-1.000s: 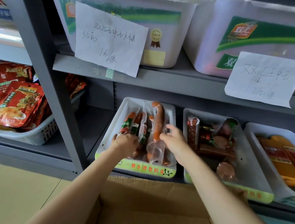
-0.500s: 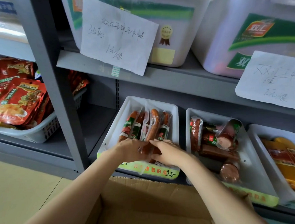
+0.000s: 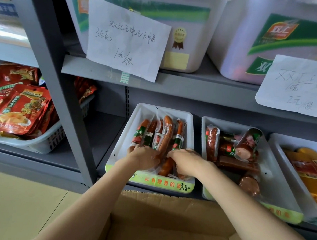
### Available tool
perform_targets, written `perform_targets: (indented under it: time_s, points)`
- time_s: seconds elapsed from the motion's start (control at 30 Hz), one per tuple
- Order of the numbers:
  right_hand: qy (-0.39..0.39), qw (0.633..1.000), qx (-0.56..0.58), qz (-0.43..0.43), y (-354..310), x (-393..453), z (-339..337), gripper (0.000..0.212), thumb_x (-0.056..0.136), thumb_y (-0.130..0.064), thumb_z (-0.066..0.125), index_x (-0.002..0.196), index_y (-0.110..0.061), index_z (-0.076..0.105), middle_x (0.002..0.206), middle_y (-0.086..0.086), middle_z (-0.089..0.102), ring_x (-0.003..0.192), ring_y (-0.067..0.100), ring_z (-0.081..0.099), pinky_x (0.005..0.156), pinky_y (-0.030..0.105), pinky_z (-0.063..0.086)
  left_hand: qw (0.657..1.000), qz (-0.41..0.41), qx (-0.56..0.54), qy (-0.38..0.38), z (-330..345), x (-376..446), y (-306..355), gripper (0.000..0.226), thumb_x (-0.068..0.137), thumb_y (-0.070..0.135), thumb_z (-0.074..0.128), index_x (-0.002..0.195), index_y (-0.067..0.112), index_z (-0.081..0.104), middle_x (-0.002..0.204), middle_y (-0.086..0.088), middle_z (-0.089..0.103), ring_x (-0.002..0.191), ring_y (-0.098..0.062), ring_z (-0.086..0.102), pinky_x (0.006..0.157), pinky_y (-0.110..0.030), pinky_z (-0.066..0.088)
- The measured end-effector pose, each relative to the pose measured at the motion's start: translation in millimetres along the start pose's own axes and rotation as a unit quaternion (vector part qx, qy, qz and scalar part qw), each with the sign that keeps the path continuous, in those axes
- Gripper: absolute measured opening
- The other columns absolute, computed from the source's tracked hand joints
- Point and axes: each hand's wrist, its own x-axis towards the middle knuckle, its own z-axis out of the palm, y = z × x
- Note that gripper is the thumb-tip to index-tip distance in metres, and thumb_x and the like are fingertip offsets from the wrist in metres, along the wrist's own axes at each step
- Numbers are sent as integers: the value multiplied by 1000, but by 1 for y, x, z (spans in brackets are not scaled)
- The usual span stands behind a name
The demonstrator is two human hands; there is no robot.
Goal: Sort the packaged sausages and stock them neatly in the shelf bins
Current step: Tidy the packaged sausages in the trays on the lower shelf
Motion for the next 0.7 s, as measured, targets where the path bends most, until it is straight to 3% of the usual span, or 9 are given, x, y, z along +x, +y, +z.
perform_targets:
  time_s: [0.13,0.23,0.3,0.37,0.43,0.47,0.57,0.63,0.7]
  points:
    - [57,995,76,42,-9,-6,-1,46,91,2,44,134,-12,47,131,10,49,111,24,54,95,33,47,995,-69,-4,75,11,5,18,48,89,48,53,128,22,46,120,-2,58,115,-23,50,105,-42,26]
    - [63,991,94,75,-8,-6,6,47,93,2,41,138,-13,41,125,11,54,110,25,56,97,35,44,992,-92,-61,66,7,14,19,39,88,48,56,102,12,54,96,-3,59,93,-20,58,99,-36,37]
    - [60,990,100,81,-6,-3,9,42,96,-6,40,136,-17,43,122,8,57,109,24,56,98,36,43,992,-80,-90,29,-4,16,8,41,88,50,55,79,10,52,77,0,57,65,-9,54,71,-17,47]
    - [87,973,186,106,-1,5,9,38,99,-12,38,135,-21,46,125,5,56,109,23,56,91,32,45,985,-83,-154,14,-19,11,-5,39,90,45,54,83,7,58,68,1,53,55,-6,47,46,-10,39]
    - [135,922,343,114,1,9,7,35,100,-23,40,134,-23,47,124,2,54,106,20,56,83,28,45,966,-88,-241,25,-28,0,-11,36,89,41,58,96,6,63,75,-1,56,59,-8,49,49,-13,39]
    - [148,885,429,106,1,10,4,35,98,-32,44,133,-27,47,125,0,54,106,18,56,87,30,46,954,-78,-289,28,-29,-7,-11,31,88,38,61,94,7,65,76,-2,57,61,-9,50,53,-15,40]
    - [169,763,616,102,-1,14,-3,58,83,-44,66,134,-35,41,137,1,49,112,23,57,98,46,47,935,-2,-353,39,-21,-20,3,25,88,34,62,87,11,69,71,0,60,65,-13,55,64,-20,45]
    - [191,751,620,120,0,11,-6,73,80,-30,74,141,-28,35,136,-4,44,114,22,55,99,45,46,923,39,-378,52,-16,-24,11,25,89,32,60,94,11,70,70,5,62,64,-9,57,62,-16,46]
    - [203,746,620,134,5,6,-6,76,79,-19,75,143,-24,34,136,5,49,118,25,54,102,46,44,913,77,-398,41,-11,-27,17,26,91,27,58,106,9,69,80,4,66,71,-9,61,67,-14,47]
